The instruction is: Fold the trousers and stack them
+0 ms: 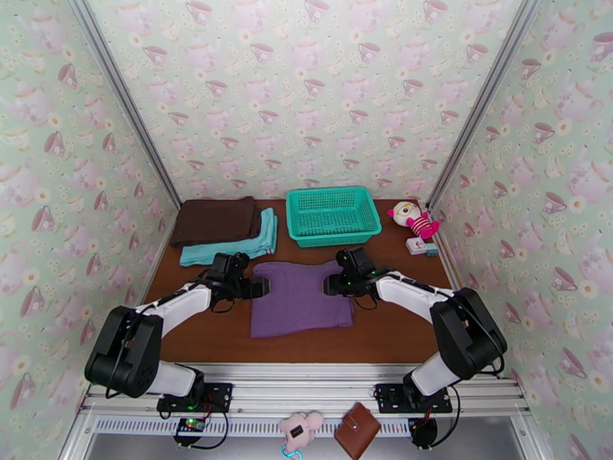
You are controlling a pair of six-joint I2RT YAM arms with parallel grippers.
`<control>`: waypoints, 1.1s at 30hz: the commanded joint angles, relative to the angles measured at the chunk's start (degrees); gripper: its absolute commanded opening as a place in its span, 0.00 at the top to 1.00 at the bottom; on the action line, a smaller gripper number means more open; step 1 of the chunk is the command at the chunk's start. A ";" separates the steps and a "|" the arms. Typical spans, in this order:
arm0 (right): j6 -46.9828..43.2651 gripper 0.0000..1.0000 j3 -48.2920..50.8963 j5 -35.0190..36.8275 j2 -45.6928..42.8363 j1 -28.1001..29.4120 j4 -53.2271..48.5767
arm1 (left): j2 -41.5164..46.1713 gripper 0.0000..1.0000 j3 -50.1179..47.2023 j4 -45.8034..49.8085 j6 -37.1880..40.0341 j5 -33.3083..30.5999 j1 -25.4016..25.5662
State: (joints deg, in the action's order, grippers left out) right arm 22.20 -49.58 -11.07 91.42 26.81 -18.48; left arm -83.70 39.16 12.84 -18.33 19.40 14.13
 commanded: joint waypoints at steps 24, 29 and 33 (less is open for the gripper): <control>-0.48 0.29 2.83 -4.79 4.28 -1.23 2.84 | -10.92 0.16 -2.86 -8.58 -4.02 20.79 7.38; -0.27 0.30 2.89 -5.42 4.91 -1.42 3.09 | -14.37 0.21 -2.19 -13.79 -7.01 21.71 9.36; -0.20 0.30 2.82 -5.54 4.77 -1.58 3.15 | -16.73 0.24 1.12 -12.89 -7.25 19.42 12.08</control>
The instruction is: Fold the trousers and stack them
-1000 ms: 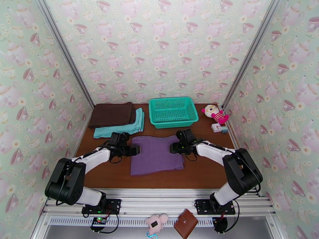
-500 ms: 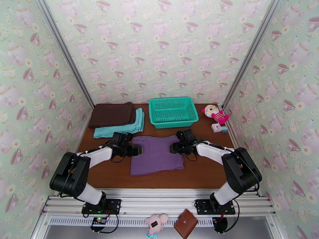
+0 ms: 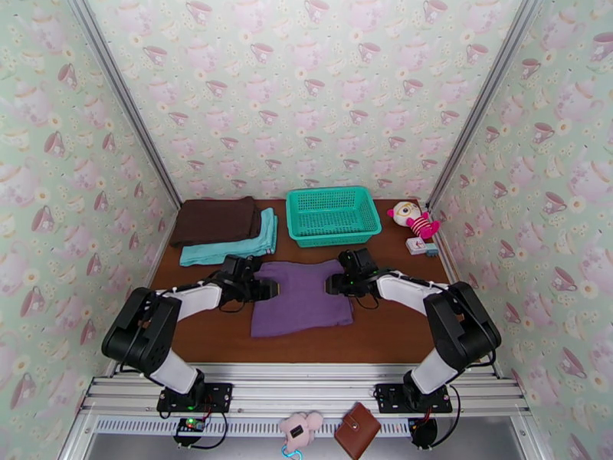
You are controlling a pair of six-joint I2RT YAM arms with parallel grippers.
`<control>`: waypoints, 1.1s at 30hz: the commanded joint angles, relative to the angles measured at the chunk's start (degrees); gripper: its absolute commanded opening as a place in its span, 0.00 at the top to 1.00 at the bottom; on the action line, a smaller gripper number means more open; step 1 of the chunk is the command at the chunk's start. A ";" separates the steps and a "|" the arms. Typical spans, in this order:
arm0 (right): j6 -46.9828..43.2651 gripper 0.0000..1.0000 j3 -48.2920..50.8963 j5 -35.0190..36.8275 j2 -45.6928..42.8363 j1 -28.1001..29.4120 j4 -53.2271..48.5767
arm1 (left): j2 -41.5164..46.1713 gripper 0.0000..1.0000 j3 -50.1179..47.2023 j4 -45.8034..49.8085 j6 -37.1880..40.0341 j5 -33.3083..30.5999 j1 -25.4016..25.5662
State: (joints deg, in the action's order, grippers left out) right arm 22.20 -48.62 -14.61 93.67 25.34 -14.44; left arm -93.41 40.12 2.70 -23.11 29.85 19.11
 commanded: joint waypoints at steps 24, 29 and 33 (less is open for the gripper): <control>0.34 0.00 13.31 -6.71 -18.98 -4.95 12.03 | 1.92 1.00 29.65 37.40 4.60 -5.81 8.19; 1.29 0.01 17.23 -5.82 -27.54 -4.96 15.39 | 0.02 1.00 40.78 48.94 7.65 -9.36 6.95; 1.22 0.01 18.22 -5.44 -31.22 -4.97 15.27 | -3.98 1.00 51.19 60.03 10.42 -14.51 6.82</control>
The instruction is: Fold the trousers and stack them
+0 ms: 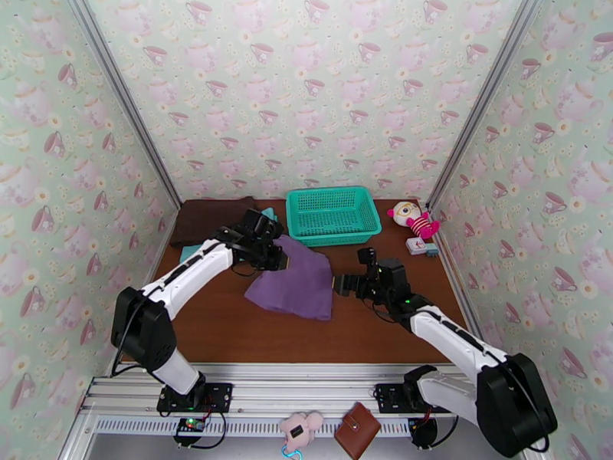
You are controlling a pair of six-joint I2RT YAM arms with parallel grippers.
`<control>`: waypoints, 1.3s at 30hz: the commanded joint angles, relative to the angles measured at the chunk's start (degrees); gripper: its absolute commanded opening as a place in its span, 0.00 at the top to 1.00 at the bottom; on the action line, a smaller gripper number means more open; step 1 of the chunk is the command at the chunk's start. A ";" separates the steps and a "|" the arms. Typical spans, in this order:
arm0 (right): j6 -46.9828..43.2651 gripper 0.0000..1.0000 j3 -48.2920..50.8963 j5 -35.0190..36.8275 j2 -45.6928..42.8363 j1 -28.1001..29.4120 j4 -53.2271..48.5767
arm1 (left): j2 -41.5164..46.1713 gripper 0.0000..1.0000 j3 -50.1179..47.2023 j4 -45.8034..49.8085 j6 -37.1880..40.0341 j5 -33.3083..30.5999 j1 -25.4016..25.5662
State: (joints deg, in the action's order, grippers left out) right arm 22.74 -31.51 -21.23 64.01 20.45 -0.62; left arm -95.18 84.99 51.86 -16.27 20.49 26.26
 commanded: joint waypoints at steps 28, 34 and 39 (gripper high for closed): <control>-0.42 0.00 -1.84 3.94 4.97 -0.06 -2.79 | -34.03 1.00 63.86 35.28 8.50 -18.19 -9.01; -0.45 0.01 -2.51 3.55 7.91 -0.07 -2.39 | -35.36 1.00 66.54 31.34 7.00 -14.58 -11.52; -0.15 0.01 -3.01 2.62 10.83 -0.06 -1.40 | -34.96 1.00 67.31 25.99 9.24 -8.47 -12.52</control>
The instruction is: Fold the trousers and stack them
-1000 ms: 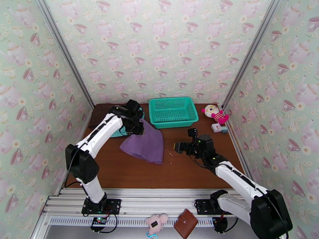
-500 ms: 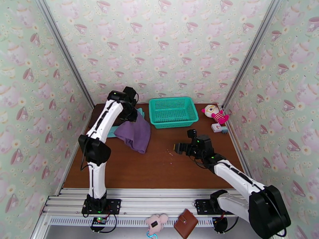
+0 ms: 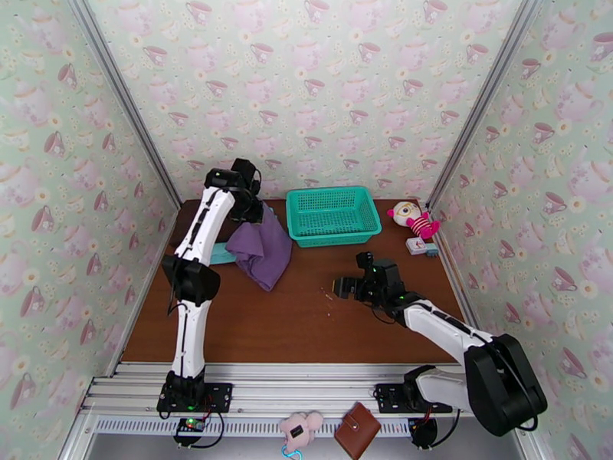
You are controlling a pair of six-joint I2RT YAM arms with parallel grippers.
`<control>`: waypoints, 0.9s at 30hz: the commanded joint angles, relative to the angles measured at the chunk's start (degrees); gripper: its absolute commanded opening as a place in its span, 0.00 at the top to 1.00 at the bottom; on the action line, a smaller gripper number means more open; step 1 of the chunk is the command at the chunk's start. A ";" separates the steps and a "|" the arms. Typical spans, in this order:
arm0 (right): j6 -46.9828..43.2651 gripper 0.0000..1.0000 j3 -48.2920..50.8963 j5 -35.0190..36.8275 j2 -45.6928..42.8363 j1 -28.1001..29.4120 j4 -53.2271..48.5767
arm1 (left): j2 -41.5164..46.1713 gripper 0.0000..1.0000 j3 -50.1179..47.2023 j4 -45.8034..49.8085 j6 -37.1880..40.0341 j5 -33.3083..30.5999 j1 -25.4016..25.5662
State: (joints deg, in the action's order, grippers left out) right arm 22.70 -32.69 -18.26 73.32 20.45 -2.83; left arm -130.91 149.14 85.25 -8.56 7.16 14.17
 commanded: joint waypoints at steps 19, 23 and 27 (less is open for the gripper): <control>-0.03 0.01 -4.83 -3.51 10.59 -0.06 1.42 | -2.75 1.00 4.62 -33.91 -10.40 20.34 -8.33; -0.41 0.01 -5.92 -4.54 13.47 -0.06 1.13 | -5.35 1.00 5.14 -31.22 -10.42 25.22 -12.46; -0.40 0.01 -7.37 -7.93 15.92 -0.06 0.56 | -8.77 1.00 4.93 -26.38 -5.24 28.23 -17.94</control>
State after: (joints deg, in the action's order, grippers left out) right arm 22.68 -38.09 -22.59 88.07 20.45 -2.26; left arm -138.26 151.87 58.08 -16.88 30.35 -0.58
